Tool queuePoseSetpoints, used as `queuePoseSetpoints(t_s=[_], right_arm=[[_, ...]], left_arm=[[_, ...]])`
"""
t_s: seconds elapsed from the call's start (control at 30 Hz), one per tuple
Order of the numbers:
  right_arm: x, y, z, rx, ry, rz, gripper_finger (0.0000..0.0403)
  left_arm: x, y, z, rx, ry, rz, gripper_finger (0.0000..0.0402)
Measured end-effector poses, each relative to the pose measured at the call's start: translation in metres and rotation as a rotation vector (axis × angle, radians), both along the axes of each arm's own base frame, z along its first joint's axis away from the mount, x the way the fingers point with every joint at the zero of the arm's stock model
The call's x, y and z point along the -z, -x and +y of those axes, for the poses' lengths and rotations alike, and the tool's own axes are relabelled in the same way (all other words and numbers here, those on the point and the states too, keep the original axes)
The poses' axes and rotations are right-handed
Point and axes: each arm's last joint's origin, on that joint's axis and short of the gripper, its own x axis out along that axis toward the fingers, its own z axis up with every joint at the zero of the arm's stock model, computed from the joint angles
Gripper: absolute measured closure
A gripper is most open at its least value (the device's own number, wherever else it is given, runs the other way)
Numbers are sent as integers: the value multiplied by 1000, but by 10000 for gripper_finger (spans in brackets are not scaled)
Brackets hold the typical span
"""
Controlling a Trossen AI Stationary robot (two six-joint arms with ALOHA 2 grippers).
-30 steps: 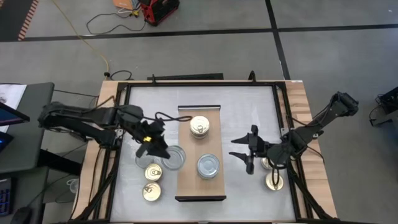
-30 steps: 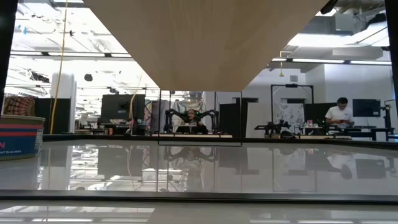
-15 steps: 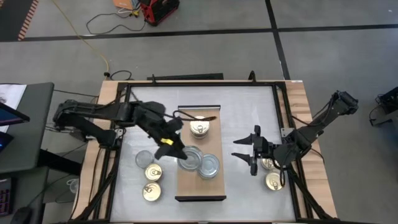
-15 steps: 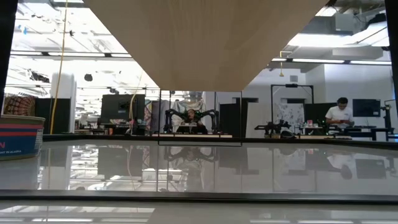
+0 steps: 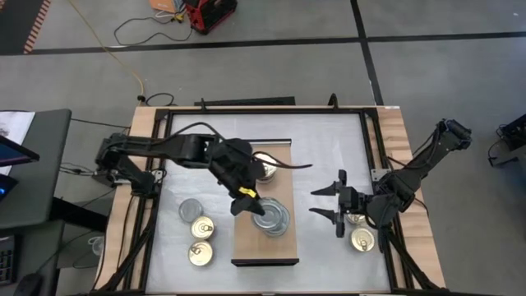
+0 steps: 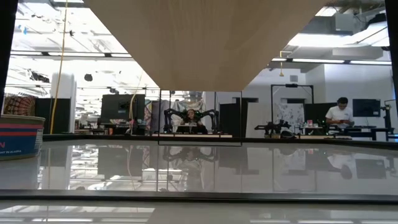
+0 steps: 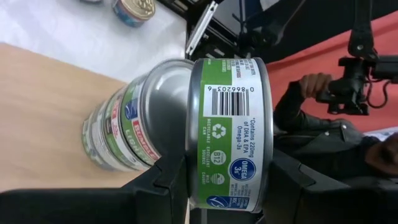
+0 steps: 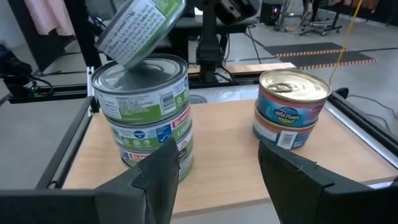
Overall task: Stack canned seafood by type on shelf
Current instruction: Stack the green tuna can on top of the stacked green tuna cans on the shelf
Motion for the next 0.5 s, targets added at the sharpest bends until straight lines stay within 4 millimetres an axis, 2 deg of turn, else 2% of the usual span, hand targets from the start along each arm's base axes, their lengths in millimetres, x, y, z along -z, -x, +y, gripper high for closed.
queuePoseSetpoints(t_s=[0.23,0.5], right_arm=[[-3,-1,1,0,0,-29,159],[-4,-1,1,-2,6,-34,159]], left_arm=[[-1,0,12,-54,-2,35,261],[-1,1,11,-59,-3,36,253]])
